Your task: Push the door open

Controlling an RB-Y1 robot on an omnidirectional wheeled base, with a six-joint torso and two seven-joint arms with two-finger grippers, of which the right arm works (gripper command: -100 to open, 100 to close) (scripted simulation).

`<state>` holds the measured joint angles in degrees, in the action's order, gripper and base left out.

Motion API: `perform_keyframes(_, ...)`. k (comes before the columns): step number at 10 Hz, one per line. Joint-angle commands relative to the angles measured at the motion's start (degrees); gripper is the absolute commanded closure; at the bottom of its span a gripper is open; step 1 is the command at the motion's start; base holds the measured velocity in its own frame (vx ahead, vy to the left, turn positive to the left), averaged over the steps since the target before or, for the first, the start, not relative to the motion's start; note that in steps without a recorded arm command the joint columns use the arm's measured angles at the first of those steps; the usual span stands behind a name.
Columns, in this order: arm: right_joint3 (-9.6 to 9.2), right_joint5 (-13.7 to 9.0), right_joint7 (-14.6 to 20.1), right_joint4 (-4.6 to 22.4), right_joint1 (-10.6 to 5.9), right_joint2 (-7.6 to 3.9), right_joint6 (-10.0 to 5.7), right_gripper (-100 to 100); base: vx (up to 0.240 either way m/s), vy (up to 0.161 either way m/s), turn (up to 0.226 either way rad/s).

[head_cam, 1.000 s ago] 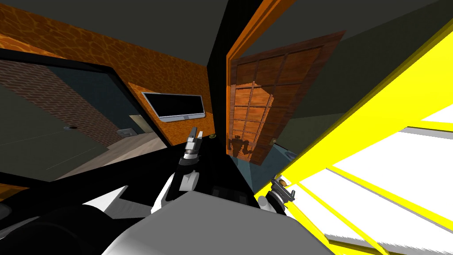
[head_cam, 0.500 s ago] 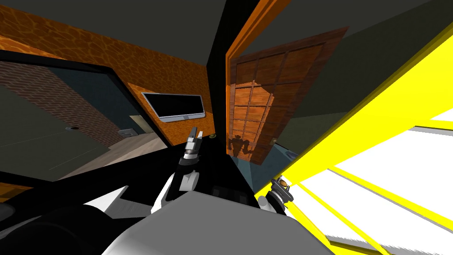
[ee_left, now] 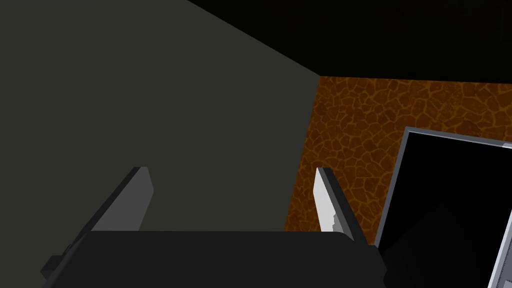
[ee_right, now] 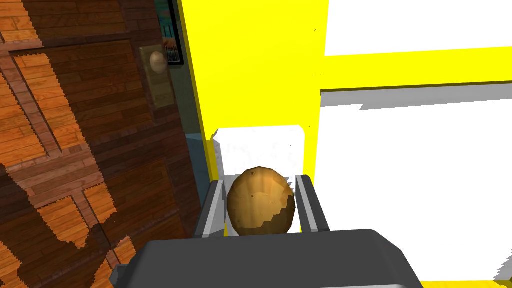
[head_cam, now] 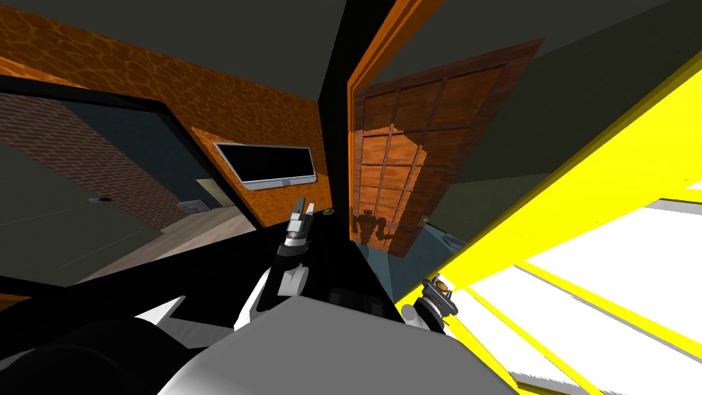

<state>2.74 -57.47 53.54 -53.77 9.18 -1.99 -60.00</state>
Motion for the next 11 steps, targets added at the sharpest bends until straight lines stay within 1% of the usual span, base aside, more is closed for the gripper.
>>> perform_keyframes(1,1.01,-0.5,0.6,0.8,-0.41,-1.16,-1.13,100,0.173,-0.076,-0.033)
perform_keyframes(2,1.26,-0.8,0.5,0.8,-0.38,-1.31,-1.19,100,0.16,-0.104,-0.035)
perform_keyframes(6,3.74,-3.1,0.0,0.8,-0.13,-2.25,-1.7,100,0.18,-0.125,-0.052)
perform_keyframes(7,4.08,-3.4,-0.1,0.8,-0.09,-2.33,-1.77,100,0.185,-0.109,-0.031)
perform_keyframes(11,6.54,-5.7,-0.6,0.7,0.16,-2.63,-2.28,100,0.163,-0.129,-0.058)
